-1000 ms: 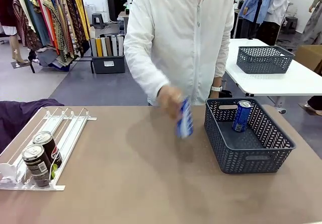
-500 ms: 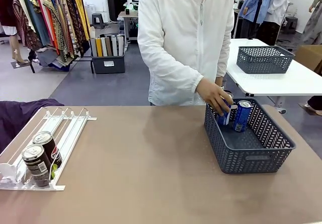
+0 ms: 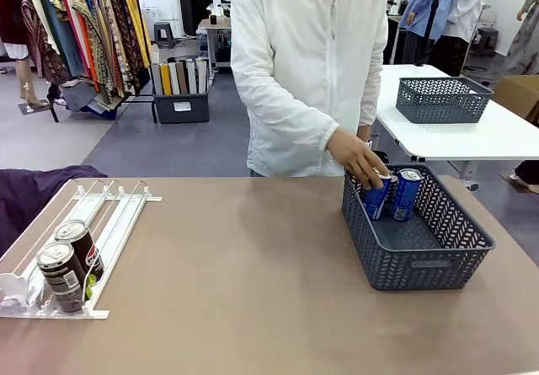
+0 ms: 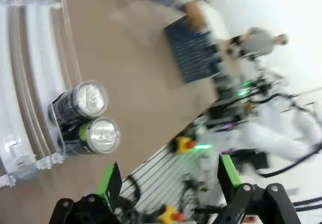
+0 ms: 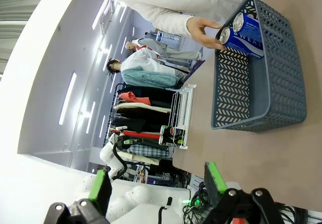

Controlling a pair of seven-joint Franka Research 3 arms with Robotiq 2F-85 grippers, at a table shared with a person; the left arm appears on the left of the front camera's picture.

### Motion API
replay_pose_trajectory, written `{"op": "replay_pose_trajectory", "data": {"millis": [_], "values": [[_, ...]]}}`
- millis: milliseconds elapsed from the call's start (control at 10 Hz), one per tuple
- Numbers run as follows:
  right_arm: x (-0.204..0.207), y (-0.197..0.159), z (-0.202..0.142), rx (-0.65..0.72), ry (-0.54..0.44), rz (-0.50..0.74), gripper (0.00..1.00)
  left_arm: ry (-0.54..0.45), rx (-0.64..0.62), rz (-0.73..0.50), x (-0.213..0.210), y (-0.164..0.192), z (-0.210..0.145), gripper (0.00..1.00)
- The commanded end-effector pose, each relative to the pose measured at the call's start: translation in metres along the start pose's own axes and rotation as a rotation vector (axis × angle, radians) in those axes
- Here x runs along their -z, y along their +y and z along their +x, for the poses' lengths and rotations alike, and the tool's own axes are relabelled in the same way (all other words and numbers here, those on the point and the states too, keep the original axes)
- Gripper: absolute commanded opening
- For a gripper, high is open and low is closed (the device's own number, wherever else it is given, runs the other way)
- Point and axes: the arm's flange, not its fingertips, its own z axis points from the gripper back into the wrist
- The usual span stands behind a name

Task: Retrieve and store the cans from the dispenser.
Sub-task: Pick up one can from the Automatic Can Dispenser and place it in the middle of the table.

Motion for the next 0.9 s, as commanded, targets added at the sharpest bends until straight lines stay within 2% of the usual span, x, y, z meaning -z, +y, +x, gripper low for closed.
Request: {"op": "replay_pose_trajectory", "data": {"millis": [0, 200, 400, 500, 600, 700, 800], "values": [[0.003, 0.003, 0.002, -0.024, -0.014, 0.02, 1.0, 0.2, 0.035, 0.366, 0.031, -0.054, 0.007, 1.0], [0.003, 0.003, 0.002, -0.024, -0.014, 0.02, 1.0, 0.344, 0.062, 0.642, 0.068, -0.095, 0.009, 1.0], [0.003, 0.003, 0.002, -0.024, -0.014, 0.02, 1.0, 0.377, 0.091, 0.805, 0.104, -0.115, 0.017, 1.0], [0.003, 0.003, 0.002, -0.024, -0.014, 0.02, 1.0, 0.366, 0.078, 0.859, 0.118, -0.119, 0.021, 1.0], [0.003, 0.003, 0.002, -0.024, -0.014, 0.02, 1.0, 0.337, 0.084, 0.853, 0.13, -0.123, 0.026, 1.0], [0.003, 0.003, 0.002, -0.024, -0.014, 0.02, 1.0, 0.267, 0.053, 0.798, 0.135, -0.125, 0.033, 1.0], [0.003, 0.003, 0.002, -0.024, -0.014, 0.02, 1.0, 0.356, 0.102, 0.851, 0.128, -0.128, 0.013, 1.0]]}}
